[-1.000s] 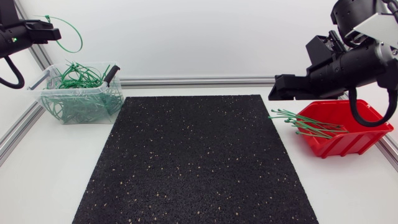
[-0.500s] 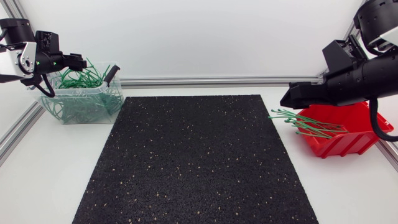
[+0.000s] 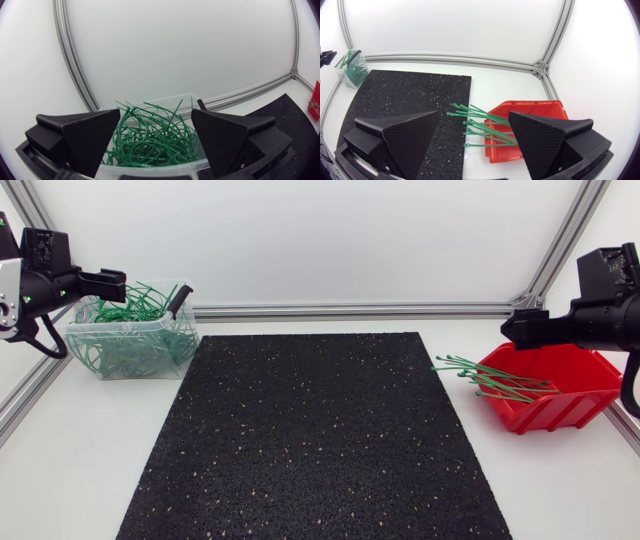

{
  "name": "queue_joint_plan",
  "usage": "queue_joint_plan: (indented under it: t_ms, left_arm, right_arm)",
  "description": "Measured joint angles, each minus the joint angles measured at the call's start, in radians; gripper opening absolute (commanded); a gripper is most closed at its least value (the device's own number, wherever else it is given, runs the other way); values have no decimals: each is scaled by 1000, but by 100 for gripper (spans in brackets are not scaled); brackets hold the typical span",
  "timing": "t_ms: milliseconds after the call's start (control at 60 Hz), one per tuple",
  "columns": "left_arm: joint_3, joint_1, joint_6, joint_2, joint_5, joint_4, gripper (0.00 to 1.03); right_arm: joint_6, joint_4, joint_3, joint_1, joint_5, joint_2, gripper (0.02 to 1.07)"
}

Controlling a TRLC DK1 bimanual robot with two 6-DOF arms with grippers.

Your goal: Take a green cable tie from the red box, thread the tail through the head to close it, then place it in the transparent bin on the left.

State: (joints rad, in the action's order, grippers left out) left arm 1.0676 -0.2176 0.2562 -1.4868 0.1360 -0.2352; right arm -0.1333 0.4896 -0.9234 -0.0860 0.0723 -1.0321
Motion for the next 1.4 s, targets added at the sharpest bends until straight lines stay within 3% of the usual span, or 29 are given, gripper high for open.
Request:
queue_joint_plan:
  t_ms: [450, 950, 1400]
  left_arm:
    - [-426, 0, -2, 402, 5, -79, 100]
    - [-760, 60, -126, 837, 8, -84, 100]
    - [-925, 117, -185, 1158, -39, 30, 100]
  right_arm:
    - [-27, -211, 307, -62, 9, 423, 103]
    - [36, -338, 592, -20, -18, 743, 103]
    - [97, -451, 846, 62, -55, 973, 103]
